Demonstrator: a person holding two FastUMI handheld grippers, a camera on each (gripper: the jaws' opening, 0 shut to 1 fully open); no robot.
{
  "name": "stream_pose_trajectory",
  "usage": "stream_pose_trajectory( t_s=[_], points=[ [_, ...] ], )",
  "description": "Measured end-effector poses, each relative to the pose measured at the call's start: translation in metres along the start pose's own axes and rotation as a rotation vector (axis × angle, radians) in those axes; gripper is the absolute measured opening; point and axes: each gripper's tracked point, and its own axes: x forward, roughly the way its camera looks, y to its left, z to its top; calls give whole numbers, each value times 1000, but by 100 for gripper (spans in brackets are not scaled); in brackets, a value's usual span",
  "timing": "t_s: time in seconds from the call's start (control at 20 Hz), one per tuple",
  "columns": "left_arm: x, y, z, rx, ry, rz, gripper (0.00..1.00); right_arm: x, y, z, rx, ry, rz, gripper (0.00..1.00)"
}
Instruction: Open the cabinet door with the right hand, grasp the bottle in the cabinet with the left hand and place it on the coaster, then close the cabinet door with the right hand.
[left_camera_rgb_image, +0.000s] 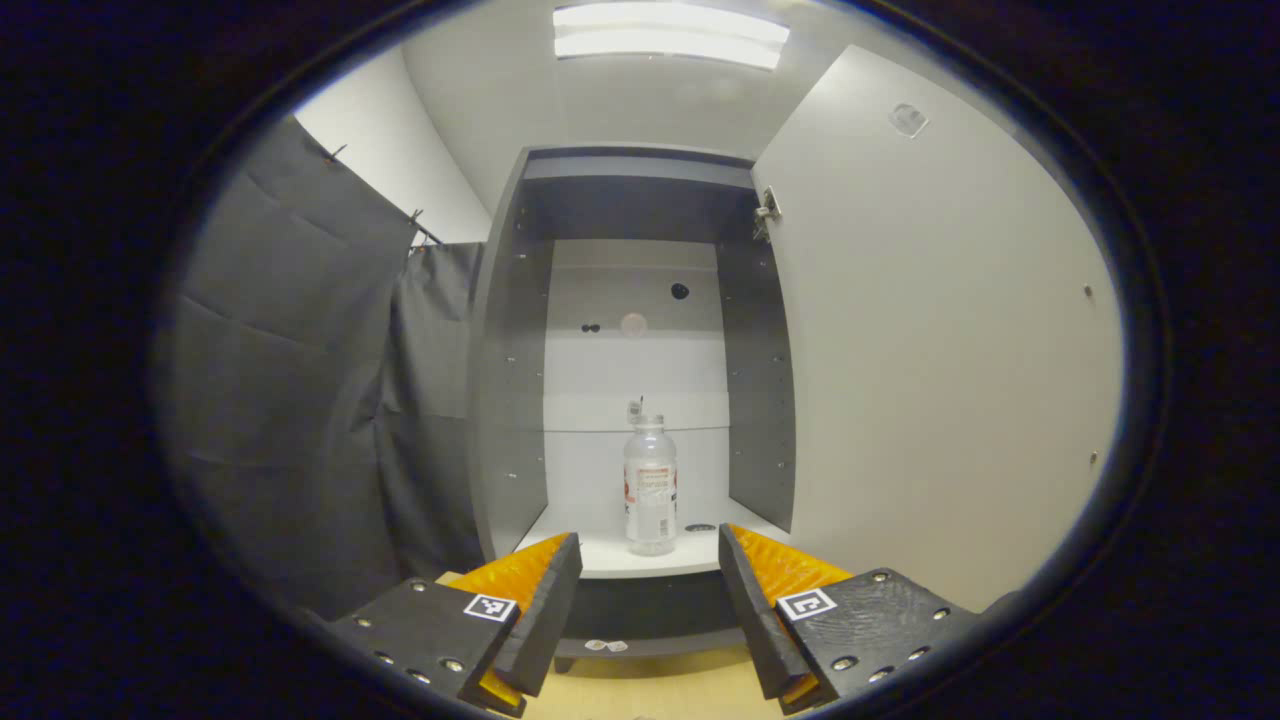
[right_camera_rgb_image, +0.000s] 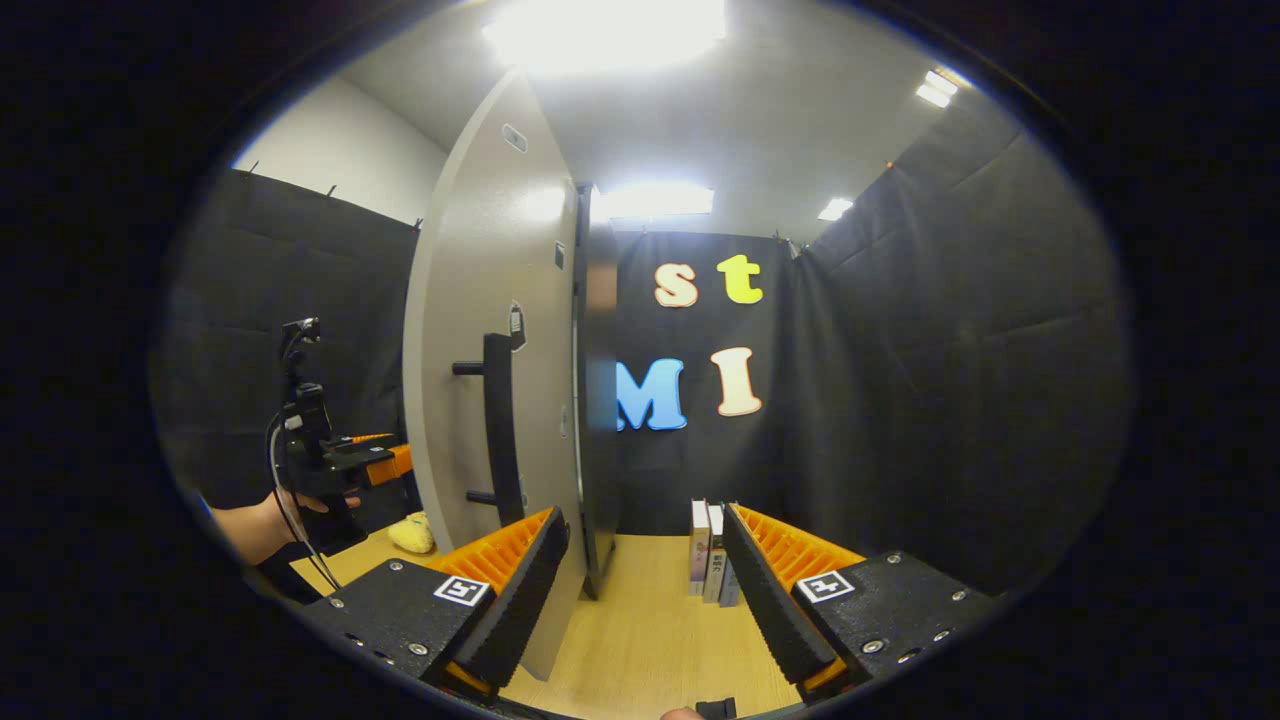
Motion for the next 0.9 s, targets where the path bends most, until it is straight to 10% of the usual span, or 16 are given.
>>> stream_pose_trajectory(
  t_s=[0.45,0.9],
  points=[
    [126,-4,-25,-6,33,-83,79,-12,-39,-14,57,47,-232,96],
    [217,4,-79,-64,113,-78,79,-6,-44,-25,58,90,-308,95]
  ],
)
